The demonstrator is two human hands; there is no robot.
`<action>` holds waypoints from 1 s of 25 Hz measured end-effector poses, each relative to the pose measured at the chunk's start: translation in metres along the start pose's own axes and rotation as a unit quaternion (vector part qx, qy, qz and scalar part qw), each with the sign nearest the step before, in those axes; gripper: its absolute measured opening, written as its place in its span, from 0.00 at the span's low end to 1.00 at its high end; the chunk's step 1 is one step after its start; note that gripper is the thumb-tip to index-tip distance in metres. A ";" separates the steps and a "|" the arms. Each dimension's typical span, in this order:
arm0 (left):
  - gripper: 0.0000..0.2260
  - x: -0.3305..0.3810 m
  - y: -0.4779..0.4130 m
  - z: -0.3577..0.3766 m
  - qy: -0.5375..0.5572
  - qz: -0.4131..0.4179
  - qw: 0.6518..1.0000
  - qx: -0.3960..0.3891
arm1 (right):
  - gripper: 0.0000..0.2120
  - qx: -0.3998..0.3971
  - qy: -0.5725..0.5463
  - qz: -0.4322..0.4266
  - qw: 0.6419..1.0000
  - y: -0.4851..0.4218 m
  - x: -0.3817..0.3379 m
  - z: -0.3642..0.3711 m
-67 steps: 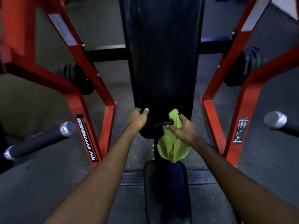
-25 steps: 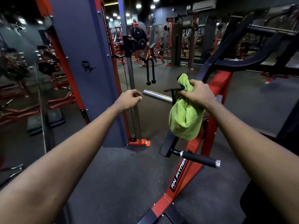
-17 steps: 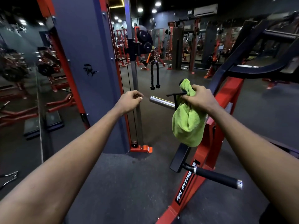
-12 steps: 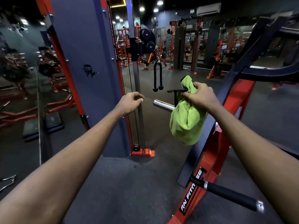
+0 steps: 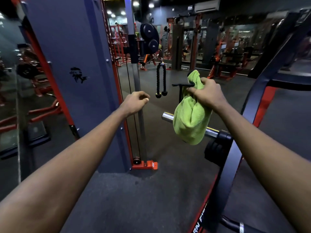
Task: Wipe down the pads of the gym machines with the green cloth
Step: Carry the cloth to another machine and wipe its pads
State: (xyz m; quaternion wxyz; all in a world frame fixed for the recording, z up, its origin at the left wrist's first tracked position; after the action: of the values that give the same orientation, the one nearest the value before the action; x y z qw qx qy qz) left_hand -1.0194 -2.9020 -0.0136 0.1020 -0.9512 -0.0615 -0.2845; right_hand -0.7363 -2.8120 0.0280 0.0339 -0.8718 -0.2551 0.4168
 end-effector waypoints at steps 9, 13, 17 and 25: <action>0.12 -0.073 -0.118 -0.010 0.005 0.078 0.994 -0.071 | 0.24 0.101 0.002 0.094 0.990 -0.076 -0.005 0.061; 0.12 -0.095 -0.160 -0.022 0.009 0.107 0.990 -0.094 | 0.23 0.175 -0.015 0.132 0.976 -0.102 -0.008 0.065; 0.11 -0.111 -0.205 -0.024 0.036 0.133 0.985 -0.101 | 0.19 0.223 -0.040 0.148 0.963 -0.135 -0.006 0.077; 0.11 -0.128 -0.318 -0.008 0.058 0.148 0.980 -0.118 | 0.18 0.227 -0.032 0.146 0.962 -0.238 0.019 0.093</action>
State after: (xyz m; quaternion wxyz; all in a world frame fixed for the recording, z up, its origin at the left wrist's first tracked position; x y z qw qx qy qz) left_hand -1.1859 -2.6023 -0.0274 0.0335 -0.9372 0.1197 -0.3260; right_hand -0.8950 -2.6105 0.0184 0.1613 -0.8551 -0.0251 0.4922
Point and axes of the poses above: each hand's wrist, its own y-axis away from the middle knuckle, its own z-axis out of the palm, x = y × z, the point moved 6 cm from there along -y, towards the middle knuckle, and after that the axes turned 10 degrees about -x, right-handed, at the moved point
